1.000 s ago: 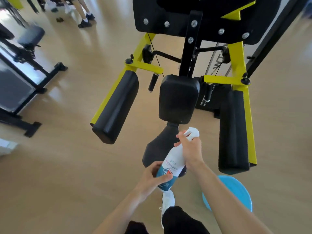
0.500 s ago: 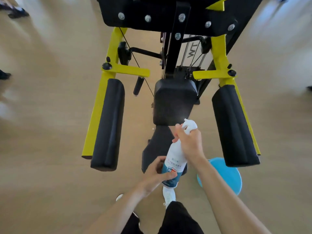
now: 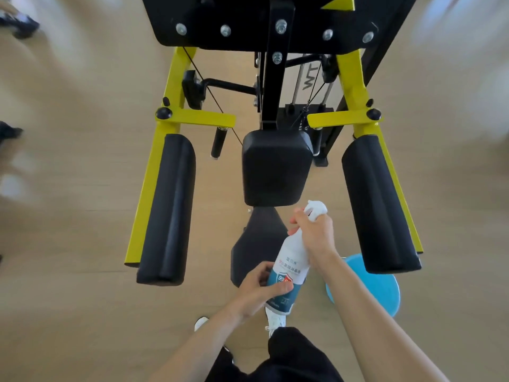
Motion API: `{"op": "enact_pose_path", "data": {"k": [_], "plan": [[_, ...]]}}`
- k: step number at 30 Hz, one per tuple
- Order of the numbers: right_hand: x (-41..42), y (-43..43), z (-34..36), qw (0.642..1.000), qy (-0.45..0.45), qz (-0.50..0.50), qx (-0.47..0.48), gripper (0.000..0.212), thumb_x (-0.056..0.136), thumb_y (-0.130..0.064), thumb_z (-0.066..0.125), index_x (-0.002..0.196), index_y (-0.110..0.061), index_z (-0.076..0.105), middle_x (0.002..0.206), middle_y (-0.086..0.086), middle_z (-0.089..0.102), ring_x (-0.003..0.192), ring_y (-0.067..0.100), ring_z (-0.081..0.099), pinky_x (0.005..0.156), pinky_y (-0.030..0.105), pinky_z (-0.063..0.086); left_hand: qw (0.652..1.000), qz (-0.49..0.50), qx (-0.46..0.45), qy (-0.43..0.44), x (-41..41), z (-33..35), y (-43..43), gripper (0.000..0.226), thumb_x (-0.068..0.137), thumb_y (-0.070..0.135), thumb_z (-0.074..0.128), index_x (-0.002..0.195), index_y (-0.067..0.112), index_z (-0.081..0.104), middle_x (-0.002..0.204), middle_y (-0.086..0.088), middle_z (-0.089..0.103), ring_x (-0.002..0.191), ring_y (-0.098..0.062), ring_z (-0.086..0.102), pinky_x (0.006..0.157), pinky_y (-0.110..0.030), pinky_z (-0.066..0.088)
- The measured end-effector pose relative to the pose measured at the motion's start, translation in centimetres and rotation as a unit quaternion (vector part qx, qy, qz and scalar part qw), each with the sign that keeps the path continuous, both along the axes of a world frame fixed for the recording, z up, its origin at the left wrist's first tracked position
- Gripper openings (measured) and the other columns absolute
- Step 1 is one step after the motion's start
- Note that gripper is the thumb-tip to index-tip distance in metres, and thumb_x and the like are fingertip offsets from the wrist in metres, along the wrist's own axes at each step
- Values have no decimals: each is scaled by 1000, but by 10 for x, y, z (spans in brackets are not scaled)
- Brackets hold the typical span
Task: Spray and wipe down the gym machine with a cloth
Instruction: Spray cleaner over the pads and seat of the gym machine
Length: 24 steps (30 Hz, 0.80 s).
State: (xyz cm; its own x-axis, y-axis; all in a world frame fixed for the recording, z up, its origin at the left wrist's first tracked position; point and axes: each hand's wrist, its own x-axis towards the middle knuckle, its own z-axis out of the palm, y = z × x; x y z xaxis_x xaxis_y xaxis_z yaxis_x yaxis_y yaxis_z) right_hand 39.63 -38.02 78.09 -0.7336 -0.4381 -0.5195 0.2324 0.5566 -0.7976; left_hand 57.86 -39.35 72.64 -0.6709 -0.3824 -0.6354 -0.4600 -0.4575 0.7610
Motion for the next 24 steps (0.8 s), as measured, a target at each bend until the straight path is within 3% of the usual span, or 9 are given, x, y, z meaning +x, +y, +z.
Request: {"op": "enact_pose_path", "data": {"k": [3, 6, 9, 15, 18, 20, 24], "plan": [[-13, 0, -12, 998, -56, 16, -19, 23, 99, -39, 66, 101, -18, 59, 93, 12, 74, 73, 21, 76, 62, 30, 58, 1000, 14, 6, -23, -6, -3, 7, 69, 67, 54, 87, 122, 23, 60, 116, 8, 74, 109, -11, 71, 94, -29, 59], [-15, -2, -23, 996, -87, 31, -6, 26, 100, -37, 64, 110, -13, 61, 96, 9, 74, 72, 22, 75, 62, 31, 57, 999, 32, 11, -43, -8, -4, 11, 74, 63, 56, 88, 122, 21, 60, 116, 6, 74, 106, -10, 72, 92, -28, 59], [-9, -9, -30, 992, -111, 53, 2, 30, 100, -37, 63, 113, -9, 62, 95, 8, 75, 69, 21, 72, 65, 33, 58, 997, 40, 7, -72, -3, -4, 14, 62, 73, 48, 88, 122, 22, 59, 118, 5, 73, 108, -11, 71, 95, -30, 59], [12, -32, -16, 961, -110, 250, -53, 16, 99, -30, 67, 99, -14, 64, 85, 14, 73, 67, 20, 71, 74, 38, 60, 993, 83, -7, -85, 15, -7, 16, 65, 71, 46, 90, 125, 27, 59, 120, 9, 73, 111, -11, 70, 99, -33, 58], [32, -56, -4, 926, -113, 346, -95, 18, 98, -28, 69, 106, -11, 67, 82, 8, 71, 65, 14, 70, 68, 29, 60, 988, 131, -13, -77, 27, 0, 15, 69, 71, 47, 89, 129, 33, 56, 122, 14, 71, 114, -9, 69, 97, -31, 58], [45, -72, 0, 914, -100, 378, -106, 18, 97, -30, 69, 107, -14, 68, 84, 3, 72, 66, 13, 70, 69, 27, 61, 980, 186, -20, -72, 33, 3, 13, 69, 69, 48, 89, 128, 35, 56, 121, 14, 71, 112, -8, 70, 92, -27, 58], [63, -96, -2, 915, -77, 388, -74, 29, 99, -40, 65, 88, -14, 68, 76, 4, 71, 67, 17, 67, 73, 32, 58, 967, 239, -41, -77, 41, 4, 8, 76, 60, 60, 89, 125, 39, 56, 119, 15, 71, 111, -8, 70, 90, -27, 59]]}}
